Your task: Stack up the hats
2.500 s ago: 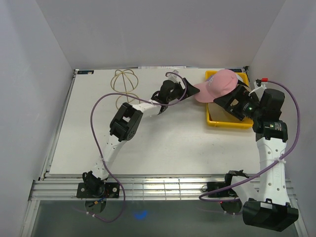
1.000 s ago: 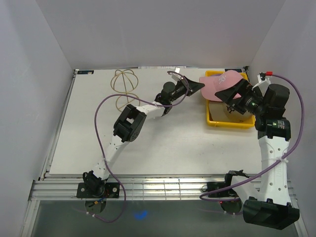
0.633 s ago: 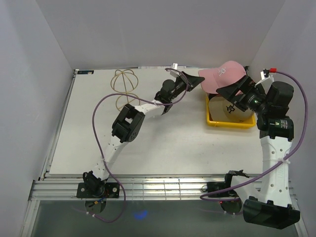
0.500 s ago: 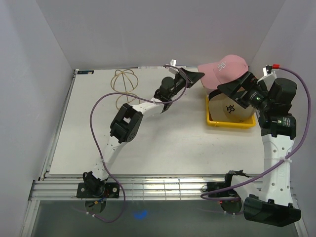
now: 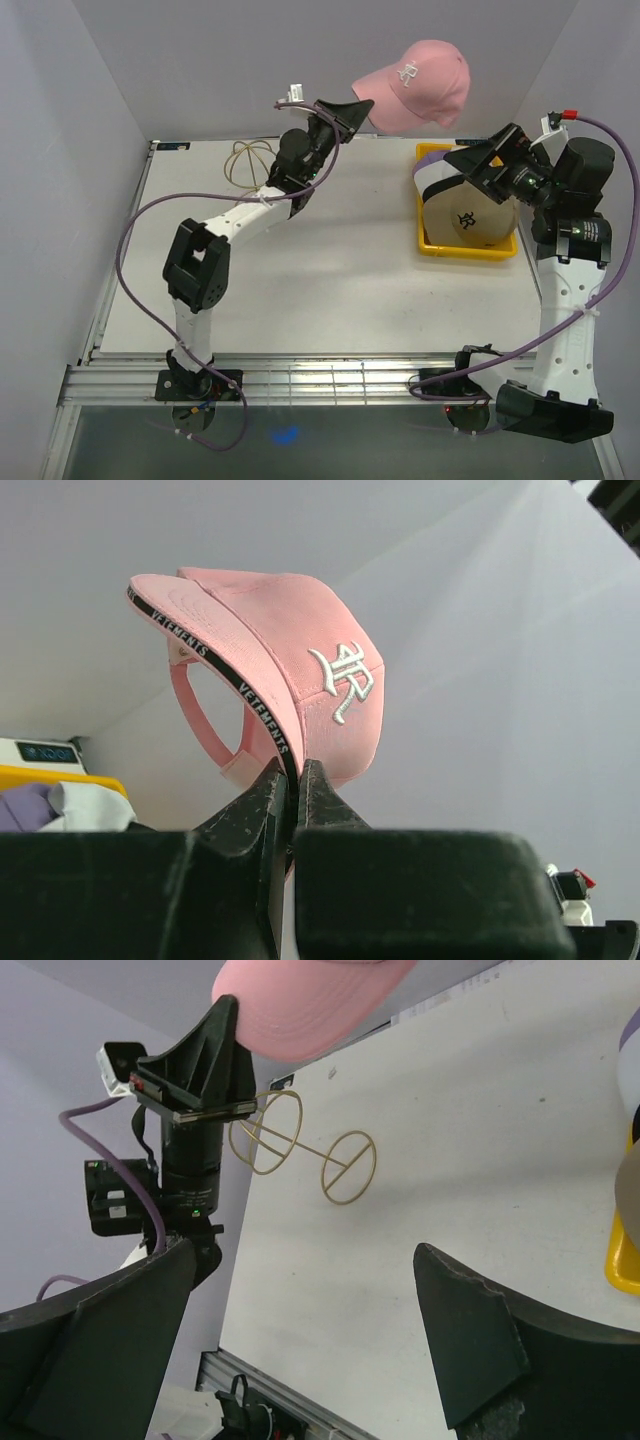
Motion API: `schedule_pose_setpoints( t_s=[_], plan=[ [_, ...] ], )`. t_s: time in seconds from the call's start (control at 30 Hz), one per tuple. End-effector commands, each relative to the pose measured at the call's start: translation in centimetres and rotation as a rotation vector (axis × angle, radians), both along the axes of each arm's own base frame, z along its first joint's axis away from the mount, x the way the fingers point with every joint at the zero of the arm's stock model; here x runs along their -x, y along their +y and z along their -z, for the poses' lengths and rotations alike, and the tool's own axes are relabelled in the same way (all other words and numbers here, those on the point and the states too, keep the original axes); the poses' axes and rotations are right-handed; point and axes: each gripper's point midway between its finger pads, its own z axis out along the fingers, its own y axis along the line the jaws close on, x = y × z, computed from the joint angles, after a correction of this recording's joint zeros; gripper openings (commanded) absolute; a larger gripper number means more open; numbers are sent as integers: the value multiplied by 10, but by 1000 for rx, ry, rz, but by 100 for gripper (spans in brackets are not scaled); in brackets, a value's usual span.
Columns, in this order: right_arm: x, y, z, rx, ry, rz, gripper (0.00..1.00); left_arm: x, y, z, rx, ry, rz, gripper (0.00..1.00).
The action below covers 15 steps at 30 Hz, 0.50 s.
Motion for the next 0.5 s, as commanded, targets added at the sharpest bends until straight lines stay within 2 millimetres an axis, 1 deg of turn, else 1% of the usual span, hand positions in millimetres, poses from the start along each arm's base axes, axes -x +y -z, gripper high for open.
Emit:
schedule_pose_setpoints(
  t_s=[0.0, 0.03, 0.07, 0.13, 0.17, 0.2, 0.27, 0.3, 0.33, 0.37, 0.4, 0.43, 0.47],
  plan=[
    [2, 10, -33, -42, -68, -51, 95, 8, 61, -46, 25, -28, -158, 0],
    [0, 12, -35, -46, -68, -58, 95, 9, 73, -48, 25, -23, -195, 0],
    [-1, 13, -42, -47, -82, -61, 95, 17, 91, -54, 29, -21, -223, 0],
    [-7, 22, -42, -53, -69, -88, 95, 24, 112, -58, 20, -10, -268, 0],
    [-9, 25, -47, -50, -78, -90, 94, 34, 133, -76, 31, -32, -323, 0],
    [-13, 36, -43, -47, -63, -119, 94, 35, 141, -67, 2, 2, -350, 0],
    [-18, 44, -39, -34, -54, -118, 94, 41, 162, -71, -8, 1, -406, 0],
    [-15, 61, -35, -28, -45, -162, 94, 55, 178, -86, 18, -17, -433, 0],
    [-16, 66, -33, -20, -44, -169, 94, 58, 184, -76, 6, -1, -448, 0],
    [-18, 69, -30, -15, -40, -161, 94, 61, 194, -77, 7, 3, -471, 0],
    [-20, 74, -24, -12, -28, -167, 94, 71, 207, -82, 16, 13, -507, 0],
    [-17, 84, -21, -11, -21, -193, 94, 72, 213, -71, 3, 35, -527, 0],
    [-18, 87, -19, -9, -19, -192, 94, 75, 221, -67, 5, 49, -550, 0]
  ],
)
